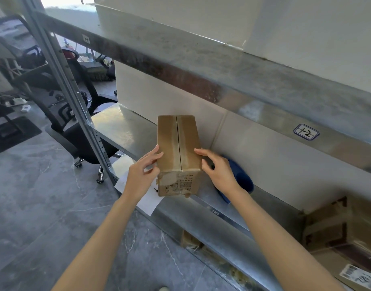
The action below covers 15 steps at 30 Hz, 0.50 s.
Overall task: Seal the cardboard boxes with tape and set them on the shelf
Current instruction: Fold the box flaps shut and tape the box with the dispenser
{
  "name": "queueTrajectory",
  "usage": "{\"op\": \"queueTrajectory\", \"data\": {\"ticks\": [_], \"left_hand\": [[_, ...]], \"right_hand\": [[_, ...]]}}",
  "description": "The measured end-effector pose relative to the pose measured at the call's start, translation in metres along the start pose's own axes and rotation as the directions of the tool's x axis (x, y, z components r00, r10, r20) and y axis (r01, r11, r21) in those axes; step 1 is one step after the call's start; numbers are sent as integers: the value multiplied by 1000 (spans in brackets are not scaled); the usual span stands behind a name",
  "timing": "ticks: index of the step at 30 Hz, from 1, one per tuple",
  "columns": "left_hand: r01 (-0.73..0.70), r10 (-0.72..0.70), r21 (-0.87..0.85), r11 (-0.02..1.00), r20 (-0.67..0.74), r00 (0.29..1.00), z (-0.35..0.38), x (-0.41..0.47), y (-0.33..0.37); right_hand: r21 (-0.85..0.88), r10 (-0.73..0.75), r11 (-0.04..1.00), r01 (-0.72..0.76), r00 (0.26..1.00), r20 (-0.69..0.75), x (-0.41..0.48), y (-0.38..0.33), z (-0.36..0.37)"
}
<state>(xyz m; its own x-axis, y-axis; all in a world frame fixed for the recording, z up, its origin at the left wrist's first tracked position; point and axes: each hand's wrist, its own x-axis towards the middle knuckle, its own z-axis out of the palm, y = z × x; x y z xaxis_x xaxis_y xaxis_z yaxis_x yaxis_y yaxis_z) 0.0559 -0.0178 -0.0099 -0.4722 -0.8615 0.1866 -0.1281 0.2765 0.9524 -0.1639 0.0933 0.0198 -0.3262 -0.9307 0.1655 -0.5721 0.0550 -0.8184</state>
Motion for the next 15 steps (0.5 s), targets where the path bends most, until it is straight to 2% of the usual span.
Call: {"op": "queueTrajectory", "data": {"ticks": [7,12,15], "left_hand": [[31,-33,-32,999,-82,996,8,2,4],[18,-23,46,999,90,996,-7,2,4],[-23,11,99,995,121,993,-9,3,1]], "right_hand": [[-50,27,998,-30,997,-72,11,-2,6],[-144,24,989,-7,993,120,3,0,-3],[-187,-21,981,47,990,139,7,4,-6]]}}
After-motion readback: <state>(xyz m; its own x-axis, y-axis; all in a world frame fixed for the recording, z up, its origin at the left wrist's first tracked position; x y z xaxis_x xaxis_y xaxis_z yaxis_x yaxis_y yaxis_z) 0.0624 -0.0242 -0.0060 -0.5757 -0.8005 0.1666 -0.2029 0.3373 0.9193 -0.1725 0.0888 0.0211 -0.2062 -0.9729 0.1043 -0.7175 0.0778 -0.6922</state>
